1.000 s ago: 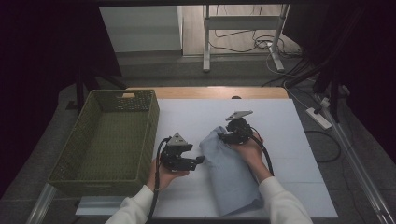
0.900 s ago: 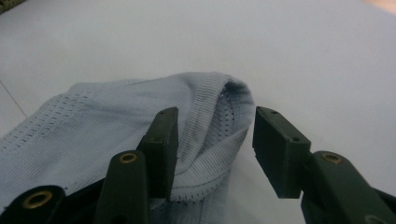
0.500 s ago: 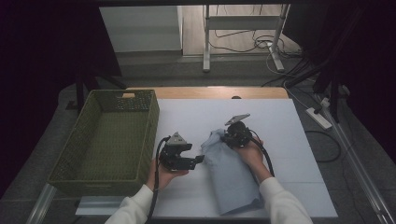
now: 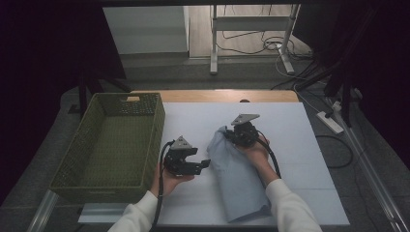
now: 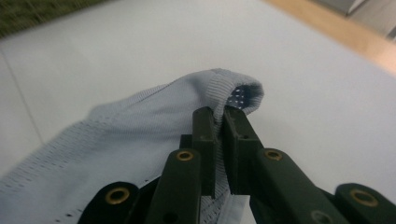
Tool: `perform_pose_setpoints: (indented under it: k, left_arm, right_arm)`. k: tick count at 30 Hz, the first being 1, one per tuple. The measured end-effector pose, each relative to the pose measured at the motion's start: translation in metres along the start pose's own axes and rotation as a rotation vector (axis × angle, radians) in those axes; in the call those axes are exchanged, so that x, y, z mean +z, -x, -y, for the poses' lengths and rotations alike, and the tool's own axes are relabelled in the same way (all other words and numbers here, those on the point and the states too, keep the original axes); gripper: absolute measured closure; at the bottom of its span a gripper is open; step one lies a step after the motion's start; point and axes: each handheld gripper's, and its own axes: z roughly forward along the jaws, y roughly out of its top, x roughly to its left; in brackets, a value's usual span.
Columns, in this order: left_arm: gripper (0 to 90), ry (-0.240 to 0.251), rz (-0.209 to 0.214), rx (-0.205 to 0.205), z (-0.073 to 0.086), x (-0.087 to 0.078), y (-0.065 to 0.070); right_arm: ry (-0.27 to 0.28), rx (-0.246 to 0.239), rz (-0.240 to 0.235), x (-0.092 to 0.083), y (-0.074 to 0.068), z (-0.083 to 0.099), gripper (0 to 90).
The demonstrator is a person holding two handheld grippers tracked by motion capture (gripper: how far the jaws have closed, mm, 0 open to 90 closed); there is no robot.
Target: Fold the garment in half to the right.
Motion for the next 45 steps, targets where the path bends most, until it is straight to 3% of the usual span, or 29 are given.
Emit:
perform_pose_setpoints:
  k: [3, 7, 9, 15, 17, 21, 45]
  left_arm:
    - [29.6, 0.003, -0.001, 0.000, 0.000, 0.000, 0.000]
    - [29.6, 0.003, -0.001, -0.001, 0.000, 0.000, -0.001]
    - [29.5, 0.000, -0.002, -0.001, 0.000, 0.000, -0.001]
    - [29.3, -0.006, -0.002, 0.002, 0.000, 0.002, 0.000]
    - [29.1, -0.006, -0.001, 0.001, 0.000, 0.002, 0.000]
    - [29.1, -0.006, -0.003, 0.002, 0.000, 0.002, 0.000]
    - [28.8, 0.004, -0.003, -0.002, 0.000, 0.000, 0.000]
  right_arm:
    - [-0.064, 0.033, -0.015, 0.010, 0.005, 0.010, 82.2]
    - [-0.084, 0.074, -0.027, 0.013, 0.009, 0.015, 78.2]
    - [-0.095, 0.084, -0.006, 0.012, 0.008, 0.015, 71.3]
    - [-0.022, 0.120, 0.044, -0.006, 0.009, 0.008, 52.5]
    - [0.006, 0.140, 0.029, -0.014, 0.009, 0.006, 51.6]
    - [0.027, 0.134, 0.021, -0.025, 0.008, 0.005, 50.1]
    - [0.047, 0.123, 0.009, -0.052, -0.006, 0.008, 50.3]
